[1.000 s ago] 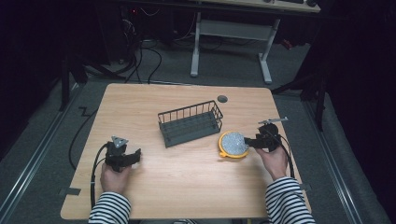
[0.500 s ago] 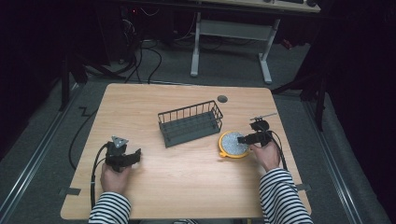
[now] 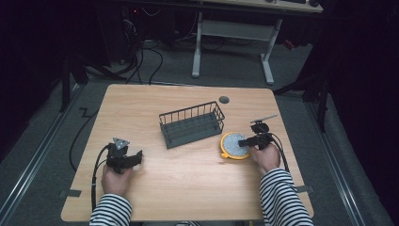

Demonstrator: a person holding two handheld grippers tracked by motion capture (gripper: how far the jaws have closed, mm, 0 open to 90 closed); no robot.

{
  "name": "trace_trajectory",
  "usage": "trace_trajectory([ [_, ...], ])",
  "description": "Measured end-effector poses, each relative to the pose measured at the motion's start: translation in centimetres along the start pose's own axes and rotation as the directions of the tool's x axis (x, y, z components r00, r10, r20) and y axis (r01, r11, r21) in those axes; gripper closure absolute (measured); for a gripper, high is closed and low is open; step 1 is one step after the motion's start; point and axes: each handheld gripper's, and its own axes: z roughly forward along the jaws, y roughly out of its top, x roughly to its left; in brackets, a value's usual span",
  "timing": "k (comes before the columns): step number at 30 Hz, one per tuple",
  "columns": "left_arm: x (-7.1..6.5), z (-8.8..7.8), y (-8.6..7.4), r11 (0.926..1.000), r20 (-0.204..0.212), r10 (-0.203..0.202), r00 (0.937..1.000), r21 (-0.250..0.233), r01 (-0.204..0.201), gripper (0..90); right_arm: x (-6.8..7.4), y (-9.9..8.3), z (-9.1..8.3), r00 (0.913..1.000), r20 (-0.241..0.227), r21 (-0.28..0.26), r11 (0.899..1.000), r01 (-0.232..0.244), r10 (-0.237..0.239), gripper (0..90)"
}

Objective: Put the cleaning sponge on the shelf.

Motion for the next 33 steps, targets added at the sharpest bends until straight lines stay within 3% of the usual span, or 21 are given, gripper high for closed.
trace_trajectory([
  [5, 0.0, 0.0, 0.0, 1.0, 0.0, 0.0, 1.0, 0.0, 0.0, 26.9, 0.7, 0.0, -0.1, 0.9979, 0.029, -0.017, 0.998, 0.059, -0.059, 76.6],
  [19, 0.0, 0.0, 0.0, 1.0, 0.001, -0.001, 1.0, -0.001, 0.001, 26.8, 1.1, -0.3, -1.8, 0.9928, 0.022, -0.085, 0.989, 0.119, -0.117, 76.8],
  [27, 0.0, 0.0, 0.0, 1.0, 0.001, 0.0, 1.0, 0.0, 0.0, 26.8, 0.7, -0.4, -3.5, 0.9936, 0.022, -0.125, 0.986, 0.113, -0.111, 76.7],
  [33, 0.0, 0.0, 0.0, 1.0, 0.001, 0.0, 1.0, 0.0, 0.0, 26.8, 0.5, -0.4, -4.8, 0.9944, -0.024, -0.168, 0.981, 0.098, -0.103, 76.6],
])
